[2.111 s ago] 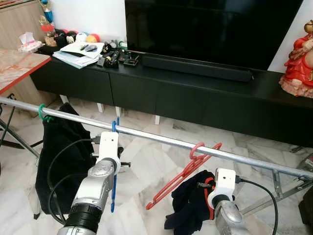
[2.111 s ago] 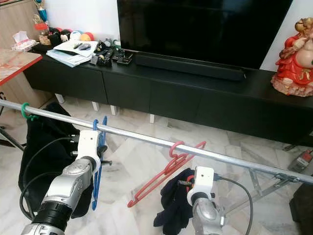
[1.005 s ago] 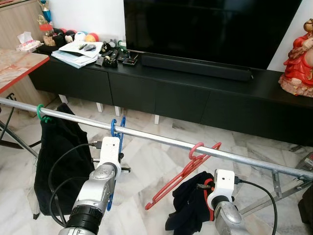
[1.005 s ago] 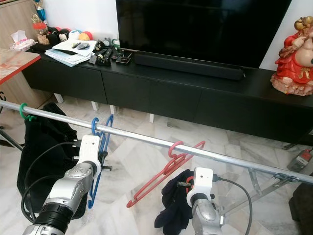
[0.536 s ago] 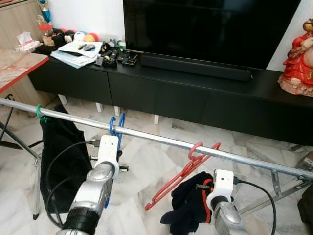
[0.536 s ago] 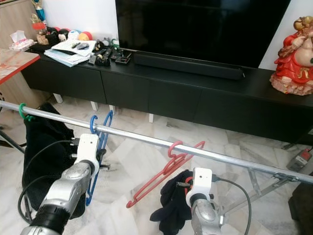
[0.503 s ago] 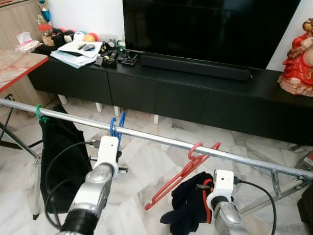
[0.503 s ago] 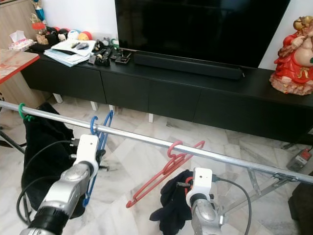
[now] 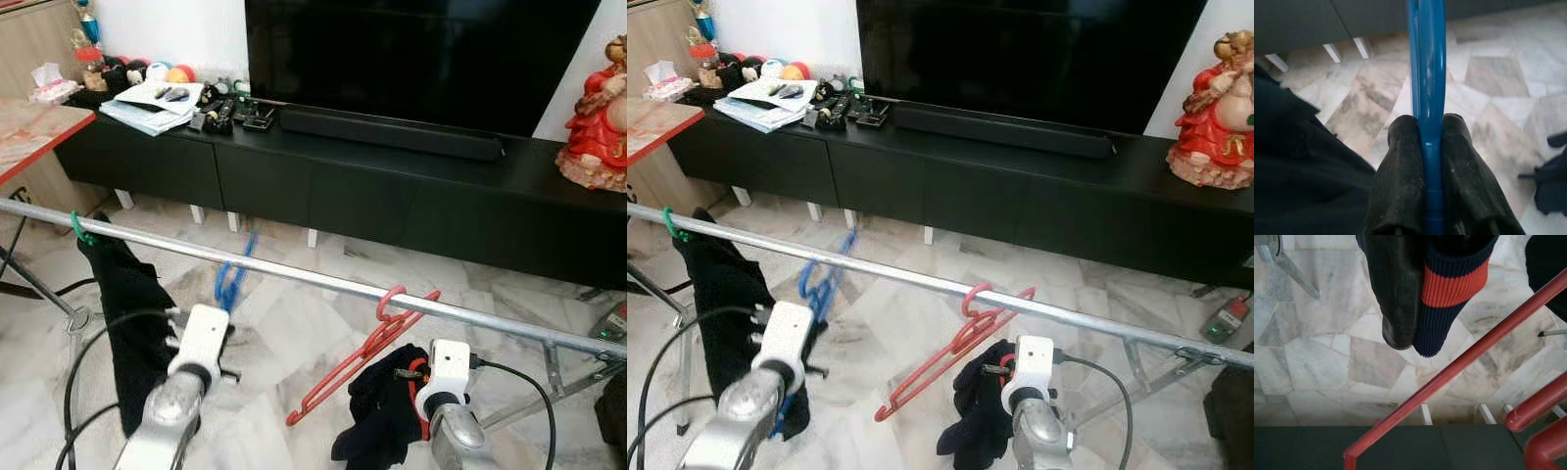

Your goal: Hang hanger

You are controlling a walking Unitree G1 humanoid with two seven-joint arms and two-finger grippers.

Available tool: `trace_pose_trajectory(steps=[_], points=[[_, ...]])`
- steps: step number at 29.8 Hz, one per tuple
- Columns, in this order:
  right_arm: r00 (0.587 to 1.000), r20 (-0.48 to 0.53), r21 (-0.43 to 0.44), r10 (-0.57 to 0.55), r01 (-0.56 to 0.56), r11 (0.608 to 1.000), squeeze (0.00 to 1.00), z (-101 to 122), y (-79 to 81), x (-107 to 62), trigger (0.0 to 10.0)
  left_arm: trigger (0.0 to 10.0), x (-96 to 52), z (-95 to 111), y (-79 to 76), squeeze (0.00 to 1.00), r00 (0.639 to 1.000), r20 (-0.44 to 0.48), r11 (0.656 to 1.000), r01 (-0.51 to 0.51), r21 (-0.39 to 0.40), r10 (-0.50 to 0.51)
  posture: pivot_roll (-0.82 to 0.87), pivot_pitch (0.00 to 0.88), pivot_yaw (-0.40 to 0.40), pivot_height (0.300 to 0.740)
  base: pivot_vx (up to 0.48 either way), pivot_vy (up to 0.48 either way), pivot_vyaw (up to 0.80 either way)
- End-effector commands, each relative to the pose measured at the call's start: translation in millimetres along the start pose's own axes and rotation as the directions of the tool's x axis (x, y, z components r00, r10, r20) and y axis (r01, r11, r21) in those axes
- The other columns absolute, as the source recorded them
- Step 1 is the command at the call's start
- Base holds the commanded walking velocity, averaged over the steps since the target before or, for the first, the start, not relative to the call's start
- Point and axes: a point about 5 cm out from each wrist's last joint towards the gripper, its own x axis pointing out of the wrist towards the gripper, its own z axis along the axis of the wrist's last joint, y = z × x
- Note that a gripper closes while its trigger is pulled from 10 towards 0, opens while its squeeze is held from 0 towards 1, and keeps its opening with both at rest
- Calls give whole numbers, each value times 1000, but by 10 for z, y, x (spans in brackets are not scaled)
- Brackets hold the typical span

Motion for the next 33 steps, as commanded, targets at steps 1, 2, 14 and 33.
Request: trace_pose_trajectory(steps=[1,2,14,33], points=[[1000,8,-4,0,0,1000,0,29,-16,11,10000,0,-21,64,47,0,998,53,999,-41,-22,42,47,61,-41,740,0,0,0],[1000,9,-4,-1,1,1000,0,31,-18,11,10000,0,-25,60,62,0,997,56,998,-55,-29,57,48,61,-41,740,0,0,0],[1000,4,-3,-1,1,1000,0,23,-6,12,10000,10000,-66,-815,51,0,957,-288,999,-8,32,17,52,49,-36,740,0,0,0],[1000,-8,-8,-15,15,1000,0,-34,-31,-17,10000,10000,-967,-1980,4,0,660,-751,996,-81,-46,19,34,36,-17,740,0,93,0]])
